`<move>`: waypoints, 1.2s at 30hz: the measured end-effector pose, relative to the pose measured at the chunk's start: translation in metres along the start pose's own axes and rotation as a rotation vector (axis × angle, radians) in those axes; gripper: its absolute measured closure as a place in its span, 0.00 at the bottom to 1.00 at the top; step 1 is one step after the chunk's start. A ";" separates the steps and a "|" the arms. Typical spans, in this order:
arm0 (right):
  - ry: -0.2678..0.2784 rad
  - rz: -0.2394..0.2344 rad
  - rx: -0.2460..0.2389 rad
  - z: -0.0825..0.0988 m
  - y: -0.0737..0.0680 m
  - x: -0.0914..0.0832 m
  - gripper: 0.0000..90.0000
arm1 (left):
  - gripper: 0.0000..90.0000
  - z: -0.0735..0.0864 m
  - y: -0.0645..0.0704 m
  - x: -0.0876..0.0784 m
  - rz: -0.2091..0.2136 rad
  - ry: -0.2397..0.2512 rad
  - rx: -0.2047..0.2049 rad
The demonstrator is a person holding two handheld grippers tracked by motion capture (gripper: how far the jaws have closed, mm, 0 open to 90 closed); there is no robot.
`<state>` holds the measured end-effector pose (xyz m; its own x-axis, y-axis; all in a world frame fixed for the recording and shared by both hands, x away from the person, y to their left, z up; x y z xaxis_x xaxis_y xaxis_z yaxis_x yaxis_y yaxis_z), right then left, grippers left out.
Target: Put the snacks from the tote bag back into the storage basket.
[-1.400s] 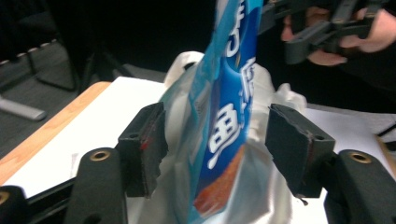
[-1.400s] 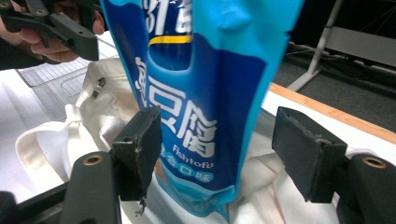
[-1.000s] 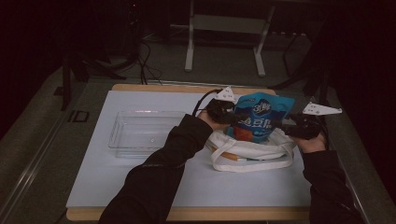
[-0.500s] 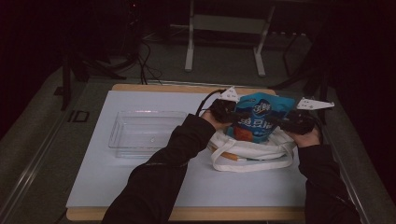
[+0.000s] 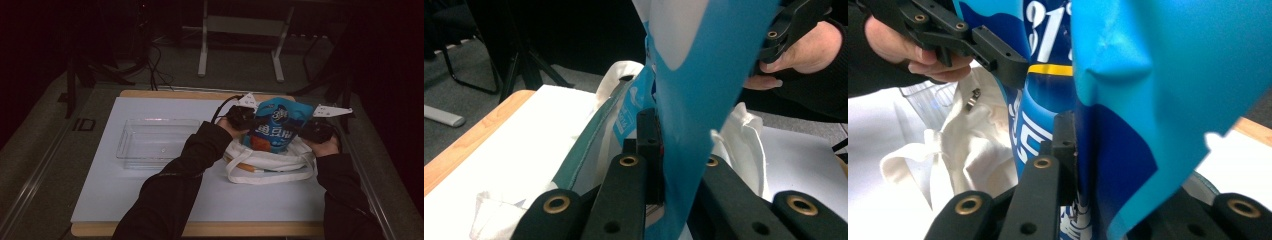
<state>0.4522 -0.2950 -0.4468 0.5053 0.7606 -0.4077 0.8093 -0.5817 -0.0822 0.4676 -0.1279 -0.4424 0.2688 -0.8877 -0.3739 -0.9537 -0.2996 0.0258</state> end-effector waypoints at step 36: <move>0.066 0.017 -0.045 -0.052 -0.009 -0.040 0.99 | 1.00 -0.067 0.012 -0.021 0.020 0.017 0.068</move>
<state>0.4405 -0.3049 -0.3826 0.5367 0.7689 -0.3475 0.8121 -0.5825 -0.0344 0.4593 -0.1370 -0.3720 0.2510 -0.8994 -0.3580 -0.9658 -0.2575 -0.0304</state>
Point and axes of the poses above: each handheld gripper's, and its own axes: x roughly forward along the jaws, z roughly out of its underside, y roughly to its right, the point moved 7 cm from there along x, roughly forward along the jaws, and after that the axes turned 2 degrees about y, right-handed, at the moved point
